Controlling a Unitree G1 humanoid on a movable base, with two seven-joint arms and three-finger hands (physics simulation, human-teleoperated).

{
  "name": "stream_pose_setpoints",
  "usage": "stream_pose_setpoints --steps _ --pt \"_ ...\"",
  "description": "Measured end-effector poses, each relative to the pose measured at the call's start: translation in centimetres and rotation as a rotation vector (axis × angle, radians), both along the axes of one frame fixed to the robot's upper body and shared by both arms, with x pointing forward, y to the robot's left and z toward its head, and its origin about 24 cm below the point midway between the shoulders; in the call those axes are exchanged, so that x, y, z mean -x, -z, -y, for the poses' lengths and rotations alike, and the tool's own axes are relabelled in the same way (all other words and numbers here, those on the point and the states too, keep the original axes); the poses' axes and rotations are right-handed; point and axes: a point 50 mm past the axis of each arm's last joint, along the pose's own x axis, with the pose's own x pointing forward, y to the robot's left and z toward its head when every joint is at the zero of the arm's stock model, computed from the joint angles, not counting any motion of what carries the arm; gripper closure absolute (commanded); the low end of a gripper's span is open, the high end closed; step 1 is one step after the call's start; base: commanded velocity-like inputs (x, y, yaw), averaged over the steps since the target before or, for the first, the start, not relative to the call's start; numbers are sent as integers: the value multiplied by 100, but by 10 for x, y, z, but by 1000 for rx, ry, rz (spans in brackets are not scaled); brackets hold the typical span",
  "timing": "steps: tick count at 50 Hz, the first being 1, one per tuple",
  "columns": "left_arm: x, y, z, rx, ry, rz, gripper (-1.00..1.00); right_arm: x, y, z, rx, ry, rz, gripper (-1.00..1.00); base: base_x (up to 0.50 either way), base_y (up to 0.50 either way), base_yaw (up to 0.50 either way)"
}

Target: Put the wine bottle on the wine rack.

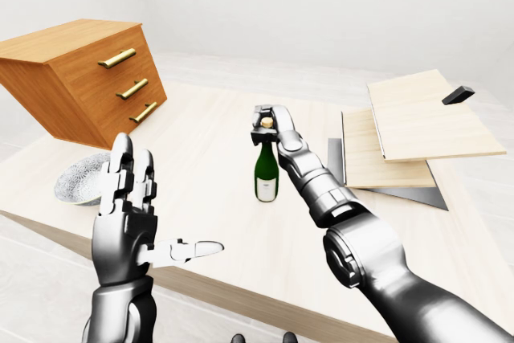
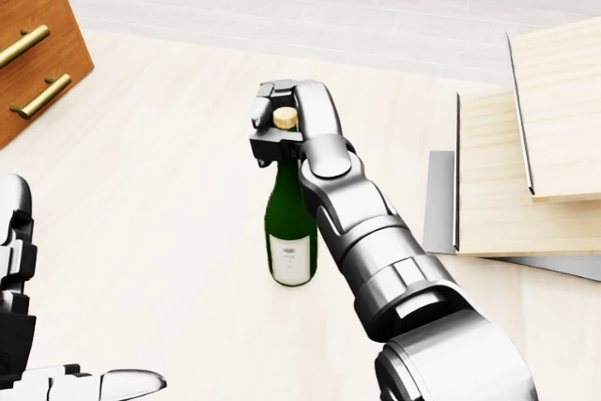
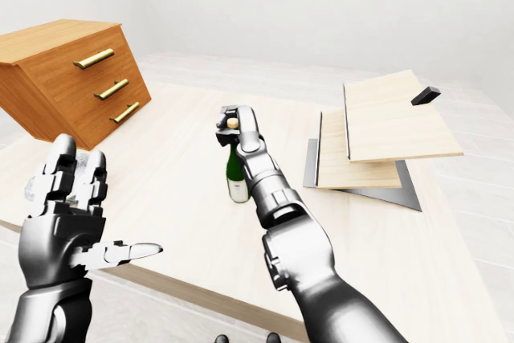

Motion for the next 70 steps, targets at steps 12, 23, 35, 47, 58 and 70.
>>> stream_pose_setpoints --steps 12,23,35,47,58,70 --pt "0 0 0 1 1 -2 -100 0 0 -1 -2 -7 1 100 0 0 0" --pt "0 -1 0 0 2 3 -100 0 0 -1 -12 -6 0 100 0 0 0" --pt "0 -2 0 -1 2 11 -100 0 -1 3 -22 -10 5 100 0 0 0" --pt "2 -3 0 2 1 15 -100 -4 -16 8 -52 -9 56 100 0 0 0" --pt "3 -3 -1 3 0 12 -100 -8 -35 17 -97 4 112 100 0 0 0" --pt "3 -1 -1 6 1 6 -100 -13 -67 38 -186 44 205 100 0 0 0"
